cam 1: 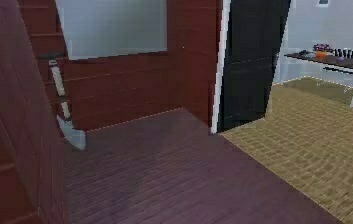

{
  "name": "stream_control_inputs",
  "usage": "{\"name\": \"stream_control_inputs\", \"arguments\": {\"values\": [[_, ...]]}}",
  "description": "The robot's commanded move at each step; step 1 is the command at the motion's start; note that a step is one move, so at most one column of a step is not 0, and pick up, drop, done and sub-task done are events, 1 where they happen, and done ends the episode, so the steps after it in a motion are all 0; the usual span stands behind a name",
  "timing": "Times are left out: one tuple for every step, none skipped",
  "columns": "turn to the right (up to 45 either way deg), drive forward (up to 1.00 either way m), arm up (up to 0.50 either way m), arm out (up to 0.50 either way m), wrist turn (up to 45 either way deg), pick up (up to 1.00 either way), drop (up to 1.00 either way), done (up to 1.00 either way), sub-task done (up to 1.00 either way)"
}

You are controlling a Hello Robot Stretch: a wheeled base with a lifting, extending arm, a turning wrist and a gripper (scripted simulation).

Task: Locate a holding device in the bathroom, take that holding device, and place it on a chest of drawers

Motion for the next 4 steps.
{"name": "stream_control_inputs", "arguments": {"values": [[-36.0,0.0,0.0,0.0,0.0,0.0,0.0,0.0,0.0],[0.0,0.05,0.0,0.0,0.0,0.0,0.0,0.0,0.0],[-45.0,0.0,0.0,0.0,0.0,0.0,0.0,0.0,0.0],[-6.0,0.0,0.0,0.0,0.0,0.0,0.0,0.0,0.0]]}}
